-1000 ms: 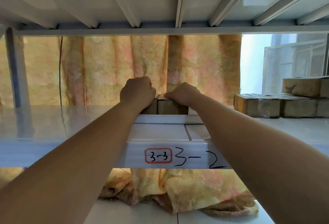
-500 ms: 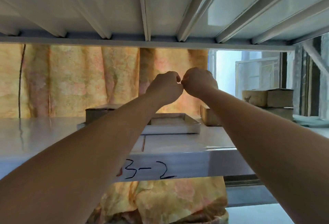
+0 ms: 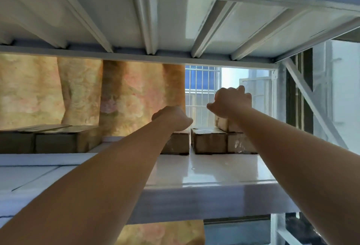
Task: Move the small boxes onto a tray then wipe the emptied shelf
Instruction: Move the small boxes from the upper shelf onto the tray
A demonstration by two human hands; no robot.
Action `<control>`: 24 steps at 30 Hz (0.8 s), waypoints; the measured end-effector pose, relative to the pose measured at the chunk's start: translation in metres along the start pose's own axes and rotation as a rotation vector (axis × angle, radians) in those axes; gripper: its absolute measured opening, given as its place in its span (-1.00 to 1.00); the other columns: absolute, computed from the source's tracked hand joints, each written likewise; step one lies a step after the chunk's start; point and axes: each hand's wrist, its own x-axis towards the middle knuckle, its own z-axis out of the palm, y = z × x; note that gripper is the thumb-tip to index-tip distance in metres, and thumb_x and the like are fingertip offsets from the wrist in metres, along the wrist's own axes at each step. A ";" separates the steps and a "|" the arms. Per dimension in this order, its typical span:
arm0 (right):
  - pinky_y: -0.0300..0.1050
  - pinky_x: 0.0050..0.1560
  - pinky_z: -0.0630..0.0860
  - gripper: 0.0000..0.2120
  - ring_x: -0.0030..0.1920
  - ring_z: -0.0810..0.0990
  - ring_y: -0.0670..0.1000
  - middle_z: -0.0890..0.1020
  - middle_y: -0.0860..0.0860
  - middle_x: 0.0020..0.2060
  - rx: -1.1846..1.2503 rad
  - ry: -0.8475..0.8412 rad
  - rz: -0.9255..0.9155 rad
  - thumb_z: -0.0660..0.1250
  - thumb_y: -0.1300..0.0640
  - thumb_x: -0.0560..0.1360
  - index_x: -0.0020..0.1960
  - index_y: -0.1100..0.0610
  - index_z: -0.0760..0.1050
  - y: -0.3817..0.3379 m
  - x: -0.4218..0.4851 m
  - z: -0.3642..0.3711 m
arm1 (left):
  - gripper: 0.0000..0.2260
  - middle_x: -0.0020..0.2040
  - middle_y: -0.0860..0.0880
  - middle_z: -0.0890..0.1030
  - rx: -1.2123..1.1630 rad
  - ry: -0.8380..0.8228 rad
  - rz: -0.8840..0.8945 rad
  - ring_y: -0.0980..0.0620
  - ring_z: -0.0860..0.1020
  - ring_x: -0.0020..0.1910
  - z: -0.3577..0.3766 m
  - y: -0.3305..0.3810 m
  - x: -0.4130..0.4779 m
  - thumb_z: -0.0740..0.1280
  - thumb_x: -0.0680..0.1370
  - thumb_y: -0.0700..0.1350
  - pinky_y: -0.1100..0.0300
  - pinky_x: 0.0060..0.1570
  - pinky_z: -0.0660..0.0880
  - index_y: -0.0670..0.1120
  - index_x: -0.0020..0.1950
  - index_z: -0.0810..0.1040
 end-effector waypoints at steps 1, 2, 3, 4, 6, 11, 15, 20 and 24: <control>0.09 0.20 0.29 -0.64 0.30 0.31 0.19 0.53 0.08 0.14 -0.006 -0.021 0.007 0.23 -0.16 0.46 0.09 0.08 0.49 0.006 0.003 0.001 | -0.45 0.23 -0.10 0.51 0.005 -0.026 -0.014 -0.11 0.49 0.11 0.003 0.003 0.004 0.22 0.48 0.21 0.11 -0.05 0.42 -0.14 0.32 0.39; 0.10 0.23 0.28 -0.59 0.32 0.30 0.19 0.52 0.09 0.19 -0.013 -0.029 0.014 0.23 -0.18 0.46 0.15 0.07 0.48 0.012 0.005 0.002 | -0.40 0.26 -0.11 0.50 -0.003 -0.057 -0.030 -0.11 0.49 0.13 0.006 0.006 0.007 0.24 0.46 0.24 0.10 0.00 0.44 -0.15 0.34 0.38; 0.11 0.26 0.26 -0.57 0.34 0.28 0.20 0.50 0.09 0.24 -0.023 -0.038 0.024 0.23 -0.17 0.47 0.22 0.07 0.45 0.016 0.008 0.003 | -0.38 0.27 -0.11 0.49 -0.014 -0.093 -0.044 -0.12 0.49 0.16 0.008 0.009 0.009 0.26 0.45 0.24 0.10 0.04 0.44 -0.16 0.35 0.38; 0.13 0.28 0.24 -0.54 0.36 0.26 0.21 0.46 0.11 0.29 -0.037 -0.059 0.040 0.24 -0.16 0.47 0.28 0.06 0.41 0.020 0.010 0.004 | -0.40 0.28 -0.12 0.49 -0.020 -0.131 -0.053 -0.12 0.48 0.17 0.010 0.012 0.011 0.28 0.45 0.22 0.11 0.05 0.42 -0.16 0.34 0.39; 0.21 0.35 0.16 -0.41 0.42 0.17 0.25 0.33 0.15 0.40 -0.078 -0.178 0.099 0.25 -0.17 0.47 0.42 0.03 0.26 0.027 0.016 0.004 | -0.47 0.27 -0.14 0.49 -0.008 -0.204 -0.051 -0.11 0.47 0.15 0.013 0.015 0.014 0.28 0.47 0.16 0.14 0.00 0.37 -0.18 0.29 0.43; 0.24 0.37 0.24 -0.24 0.40 0.27 0.27 0.31 0.17 0.42 0.014 -0.384 0.142 0.25 -0.31 0.43 0.45 0.12 0.21 0.038 0.028 0.004 | -0.56 0.31 -0.14 0.47 0.019 -0.249 -0.048 -0.08 0.46 0.13 0.016 0.017 0.014 0.23 0.55 0.07 0.18 -0.04 0.33 -0.19 0.31 0.43; 0.05 0.34 0.31 -0.39 0.37 0.35 0.20 0.35 0.18 0.40 0.176 -0.420 0.089 0.28 -0.10 0.53 0.43 0.23 0.25 0.035 0.024 0.004 | -0.54 0.36 -0.15 0.43 0.081 -0.282 -0.054 -0.11 0.44 0.26 0.015 0.015 0.012 0.18 0.57 0.06 0.18 -0.01 0.32 -0.20 0.36 0.38; 0.02 0.32 0.33 -0.46 0.37 0.36 0.19 0.35 0.18 0.40 0.141 -0.521 0.074 0.24 -0.02 0.56 0.43 0.24 0.26 0.035 0.022 0.013 | -0.54 0.39 -0.15 0.39 0.094 -0.315 -0.052 -0.10 0.41 0.30 0.014 0.015 0.011 0.13 0.59 0.07 0.17 0.01 0.30 -0.18 0.39 0.35; 0.03 0.17 0.47 -0.51 0.14 0.51 0.17 0.50 0.15 0.10 0.078 -0.416 0.090 0.29 -0.08 0.47 0.30 0.17 0.41 0.037 0.020 0.021 | -0.52 0.31 -0.14 0.46 0.011 -0.230 -0.068 -0.10 0.46 0.20 0.019 0.009 0.014 0.25 0.52 0.09 0.16 -0.02 0.36 -0.18 0.33 0.41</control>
